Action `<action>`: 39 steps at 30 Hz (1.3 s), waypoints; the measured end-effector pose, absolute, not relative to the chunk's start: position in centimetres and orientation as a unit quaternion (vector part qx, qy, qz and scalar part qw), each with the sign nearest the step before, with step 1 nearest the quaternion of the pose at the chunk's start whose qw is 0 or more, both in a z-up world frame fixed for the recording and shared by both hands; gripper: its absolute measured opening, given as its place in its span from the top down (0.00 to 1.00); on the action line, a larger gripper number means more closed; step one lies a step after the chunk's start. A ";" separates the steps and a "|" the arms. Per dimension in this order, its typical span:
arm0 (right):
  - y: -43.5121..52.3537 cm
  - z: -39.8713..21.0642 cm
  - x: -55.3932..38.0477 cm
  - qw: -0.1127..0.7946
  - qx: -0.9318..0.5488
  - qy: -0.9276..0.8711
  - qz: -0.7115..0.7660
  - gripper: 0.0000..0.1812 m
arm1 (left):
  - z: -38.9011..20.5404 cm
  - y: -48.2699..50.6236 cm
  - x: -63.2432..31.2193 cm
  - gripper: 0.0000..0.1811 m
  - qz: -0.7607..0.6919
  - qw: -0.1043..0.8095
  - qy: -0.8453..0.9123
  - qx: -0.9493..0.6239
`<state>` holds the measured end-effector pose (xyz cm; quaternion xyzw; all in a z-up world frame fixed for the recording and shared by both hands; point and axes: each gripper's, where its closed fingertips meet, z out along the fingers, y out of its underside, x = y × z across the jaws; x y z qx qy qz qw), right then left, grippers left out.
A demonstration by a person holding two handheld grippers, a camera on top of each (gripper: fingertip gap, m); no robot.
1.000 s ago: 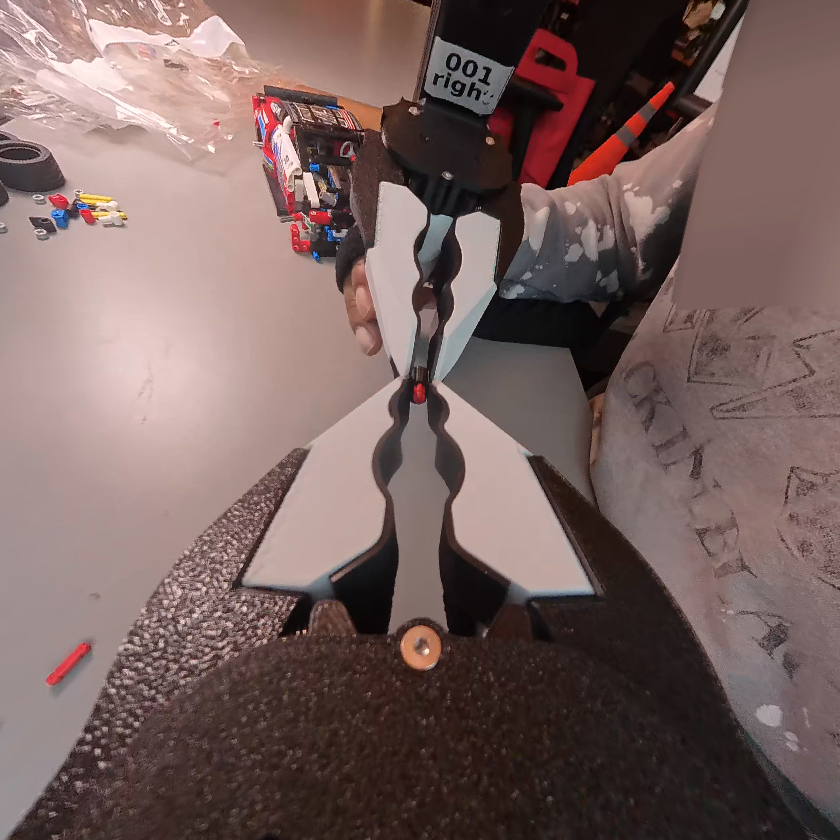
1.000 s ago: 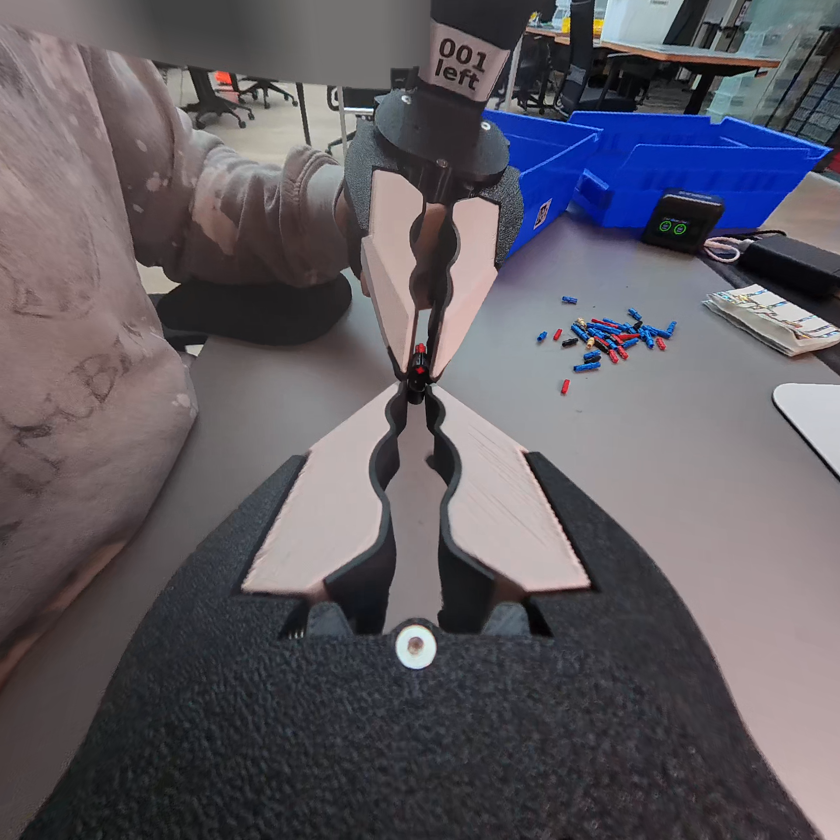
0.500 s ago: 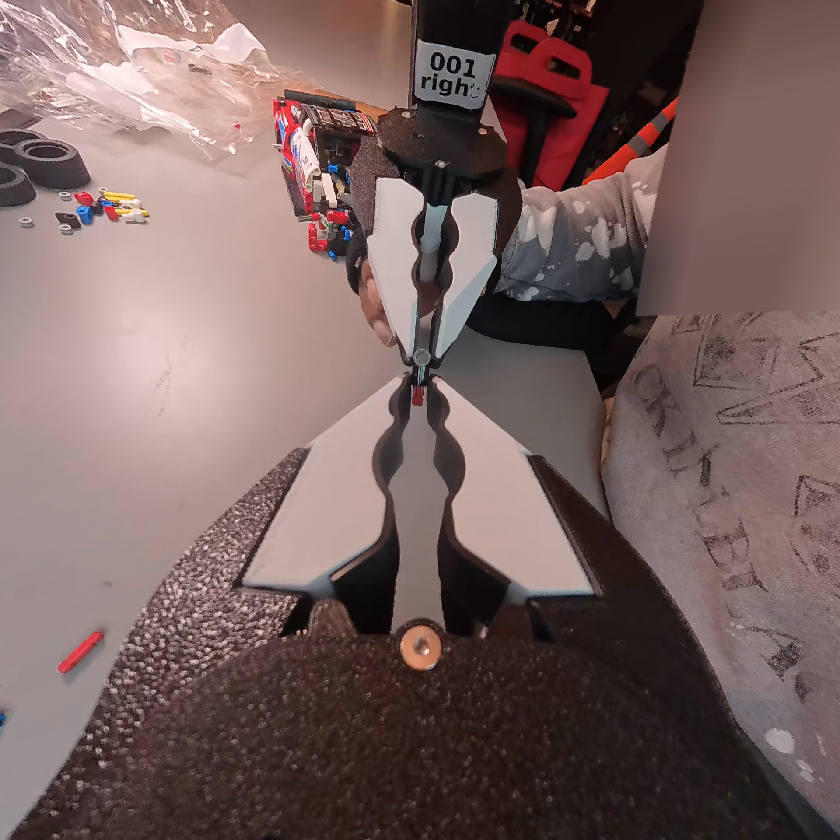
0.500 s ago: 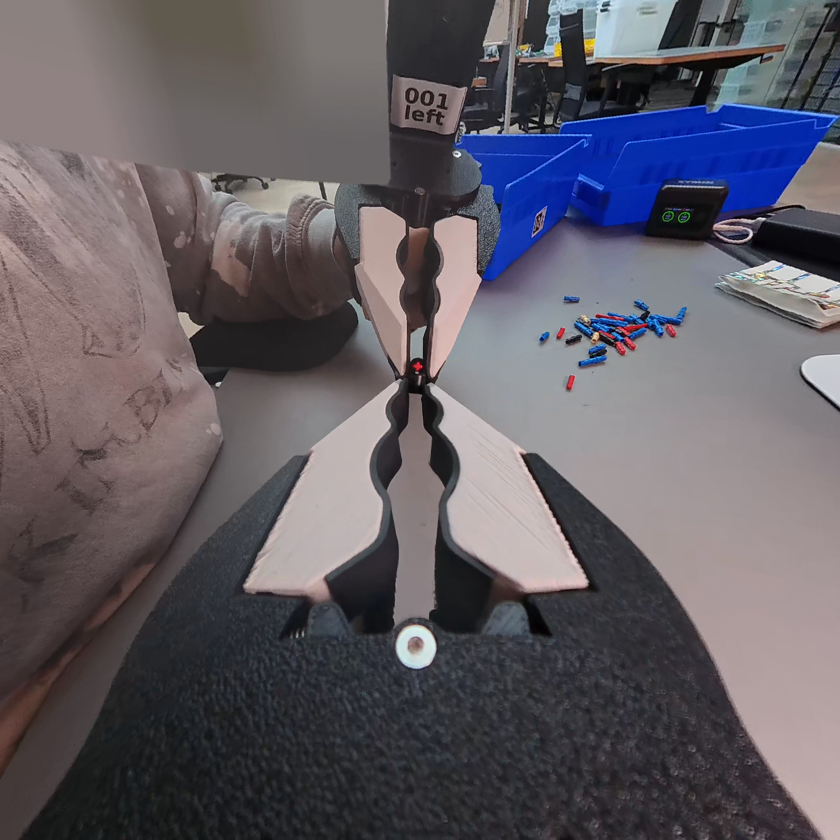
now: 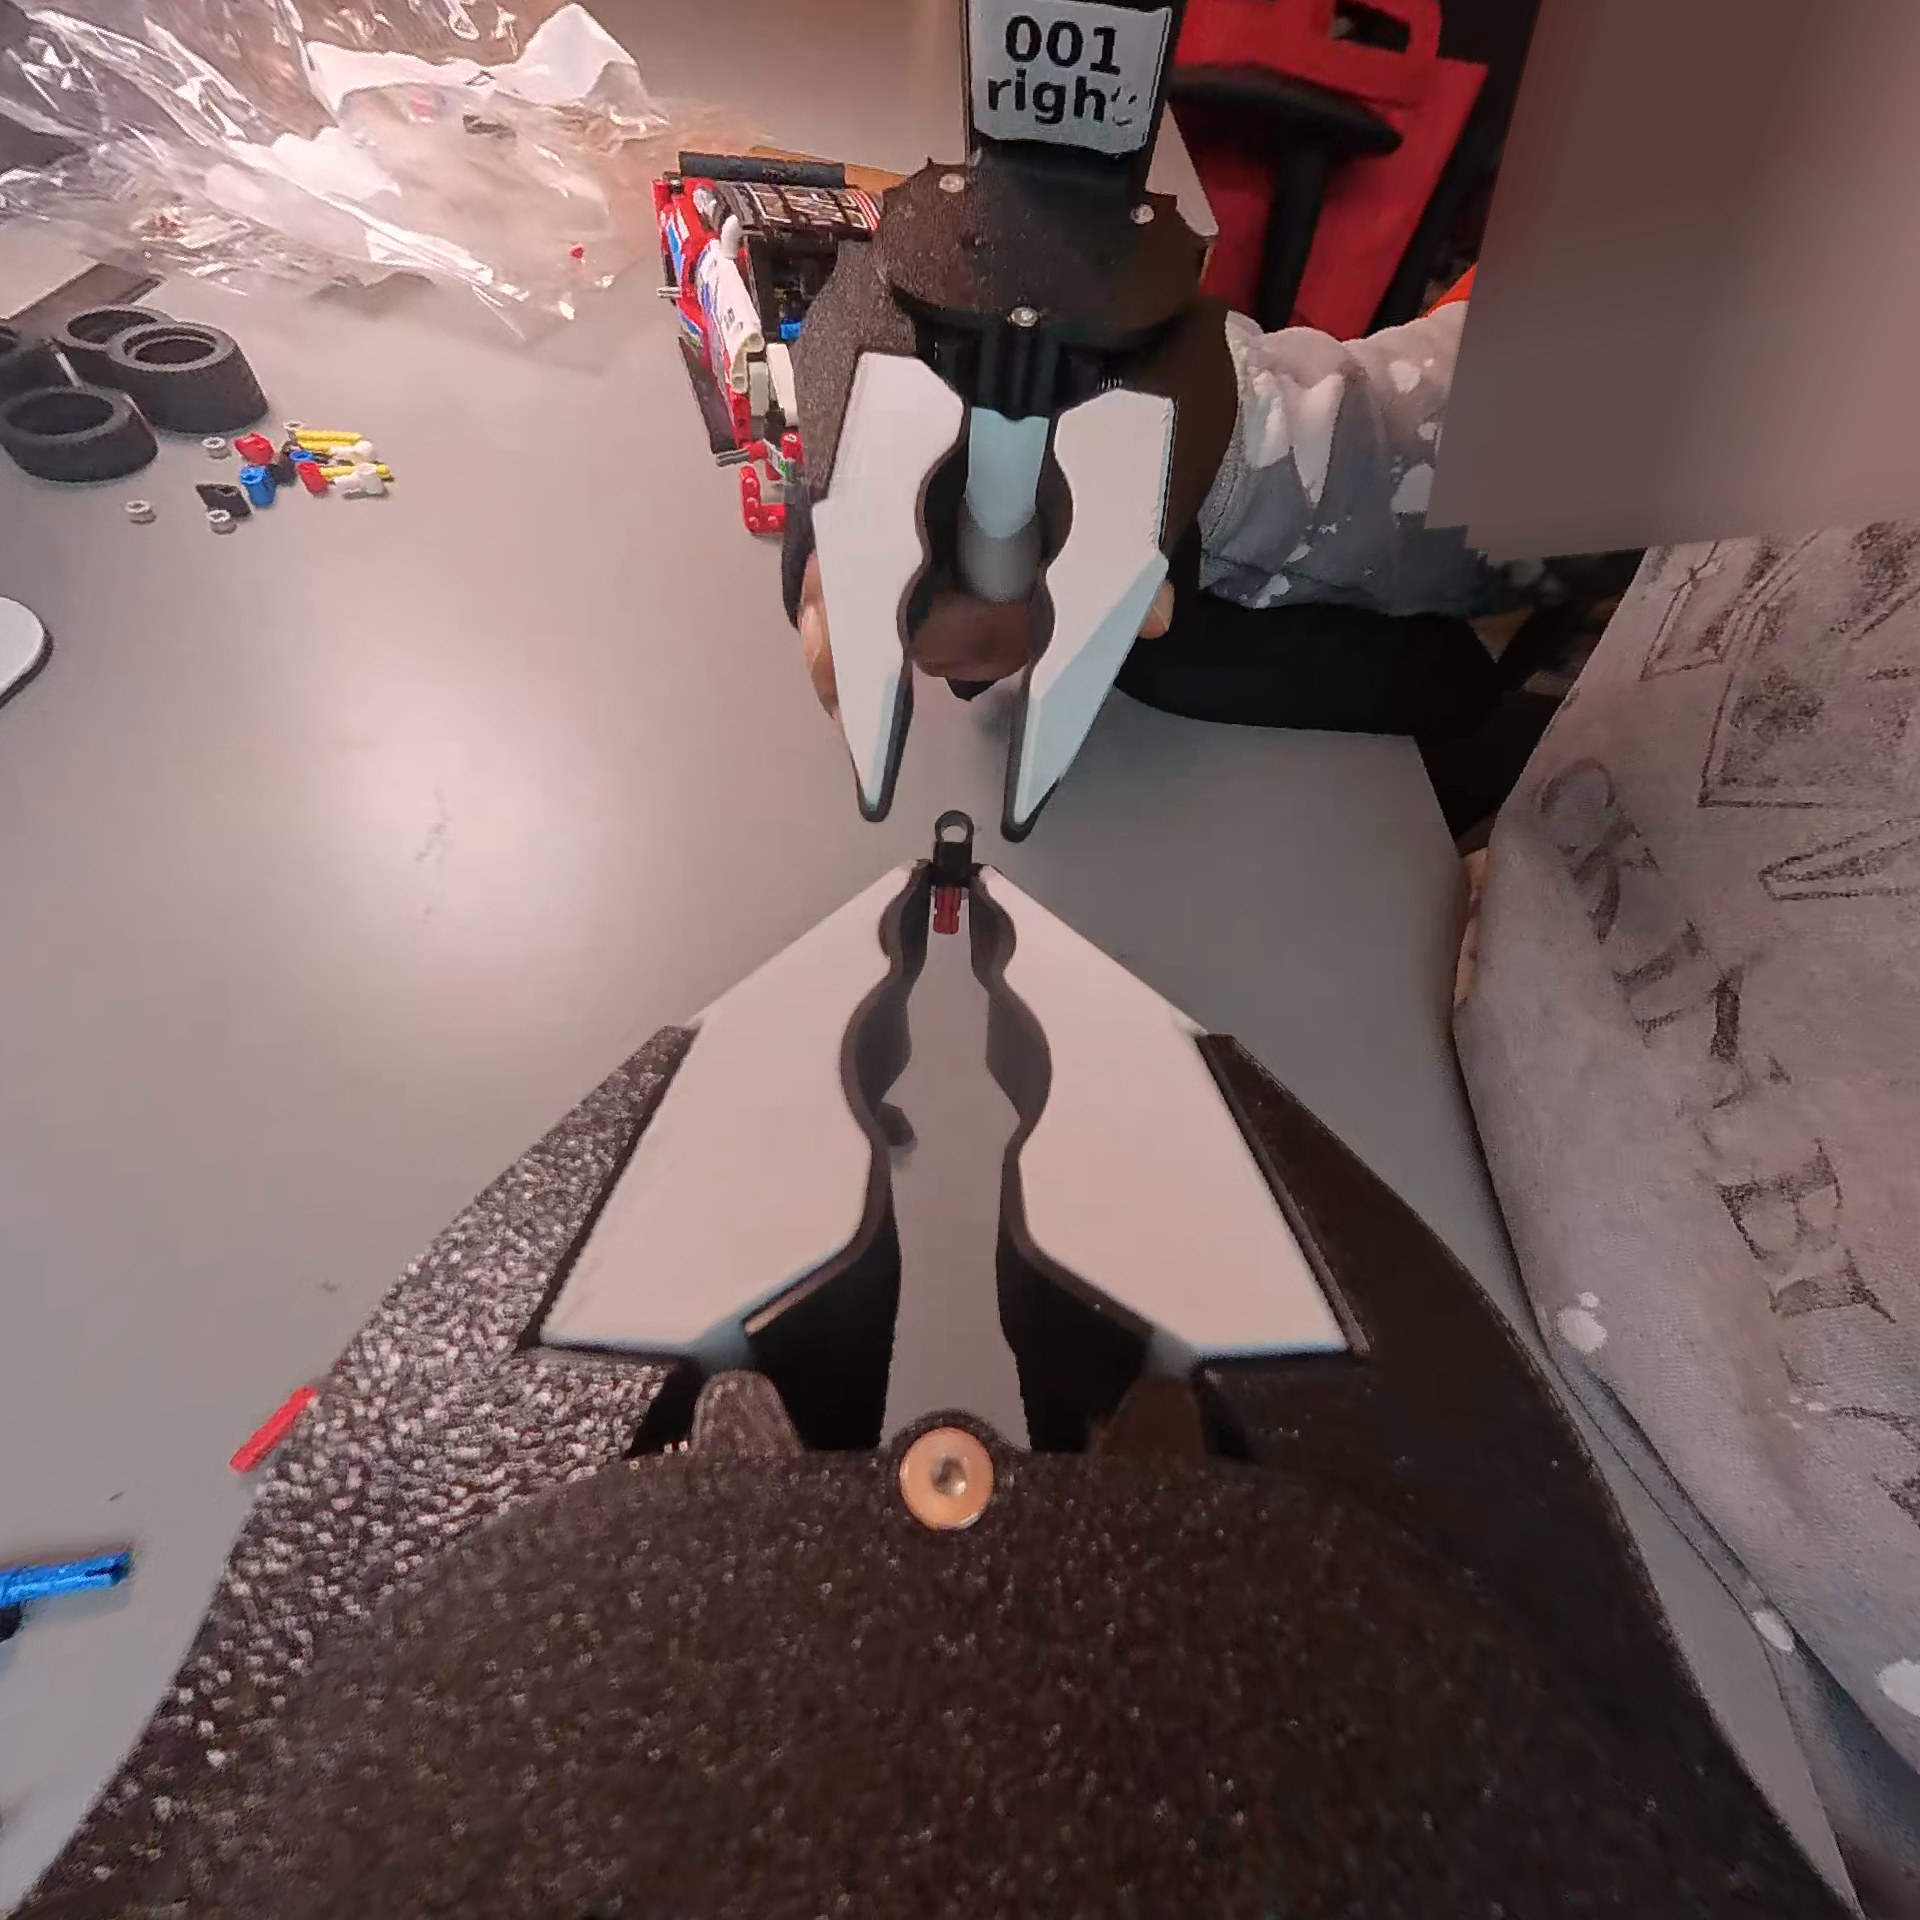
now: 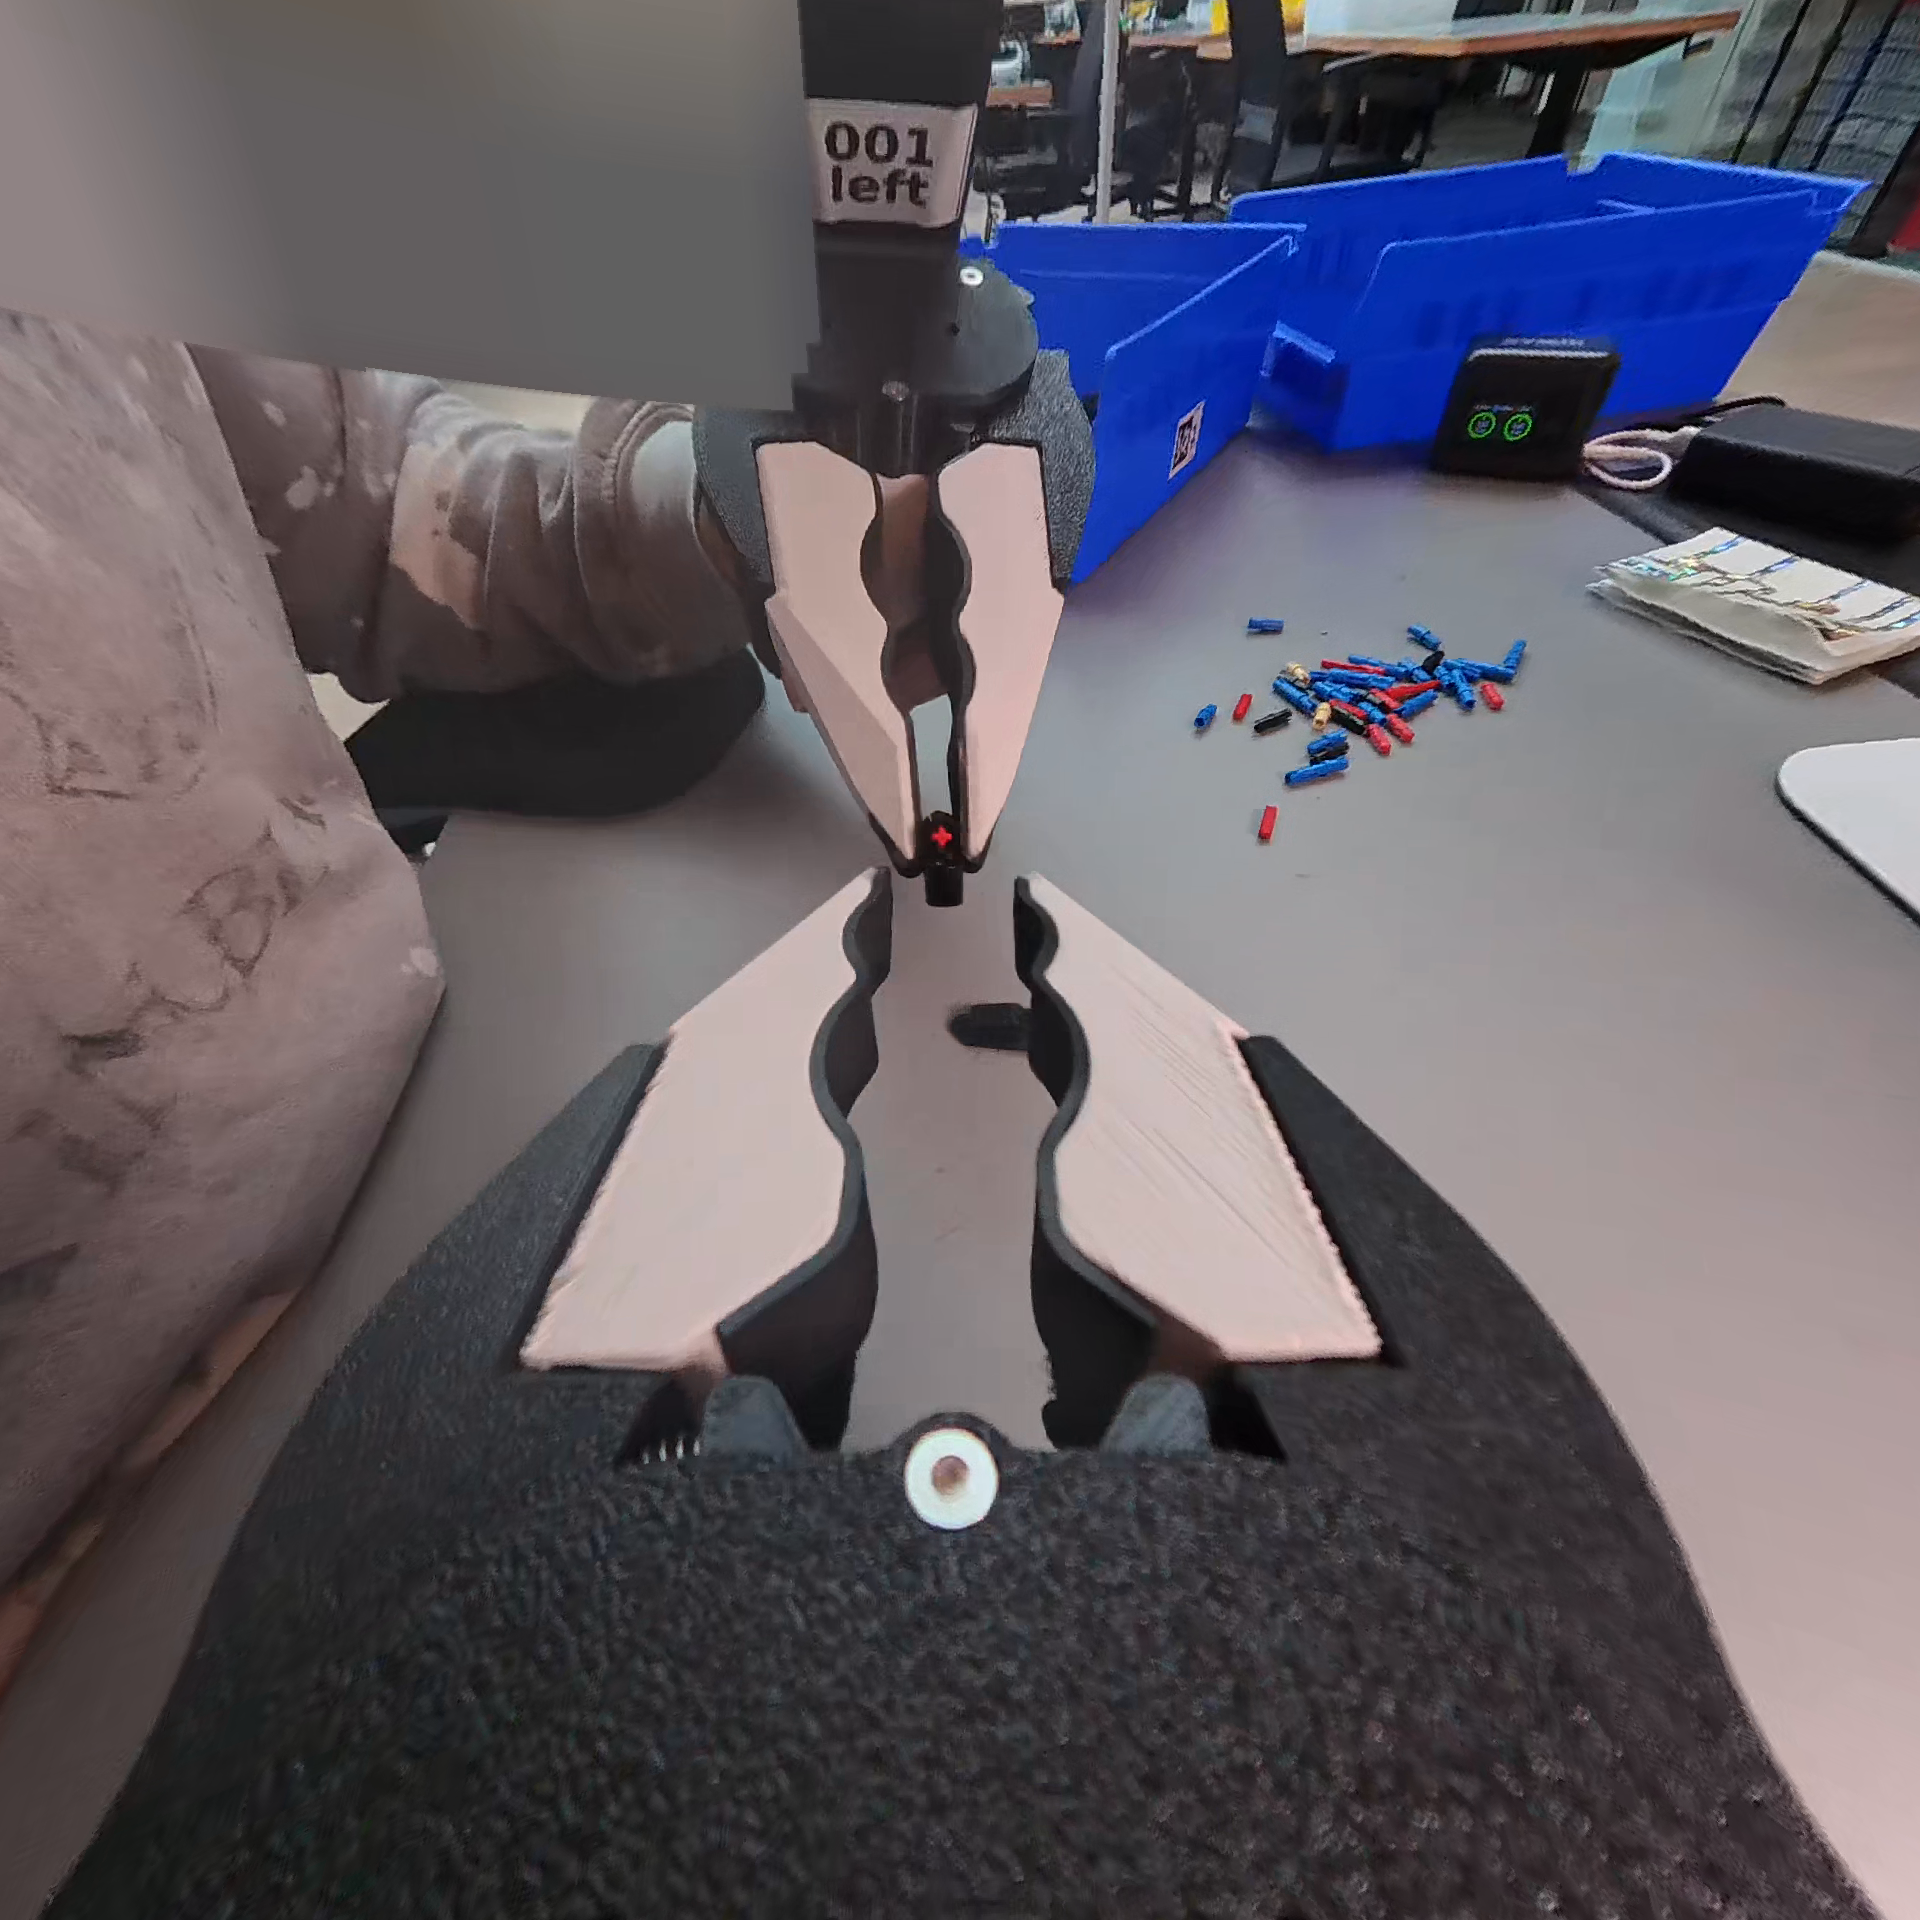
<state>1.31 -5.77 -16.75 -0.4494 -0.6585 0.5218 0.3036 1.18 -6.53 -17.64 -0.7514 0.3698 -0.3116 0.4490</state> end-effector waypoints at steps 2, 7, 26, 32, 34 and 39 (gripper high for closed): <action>-6.2 -17.3 1.4 0.294 -0.448 -0.669 0.514 0.91 | -17.6 -6.8 1.5 0.97 -0.311 0.451 0.377 -0.747; -7.3 -17.6 1.4 0.295 -0.430 -0.693 0.497 0.97 | -18.0 -7.4 1.9 0.97 -0.299 0.446 0.397 -0.744; -7.6 -18.2 1.7 0.289 -0.423 -0.694 0.507 0.98 | -19.0 -7.7 2.4 0.97 -0.321 0.439 0.396 -0.740; -7.5 -18.0 2.2 0.267 -0.424 -0.686 0.527 0.99 | -19.3 -7.7 2.9 0.97 -0.341 0.431 0.385 -0.741; -7.4 -17.6 2.2 0.265 -0.424 -0.676 0.541 0.99 | -19.0 -7.6 2.9 0.97 -0.348 0.436 0.380 -0.738; -2.3 -9.2 4.7 0.345 -0.408 -0.535 0.655 0.99 | -22.1 -7.6 0.8 0.97 -0.297 0.406 0.383 -0.775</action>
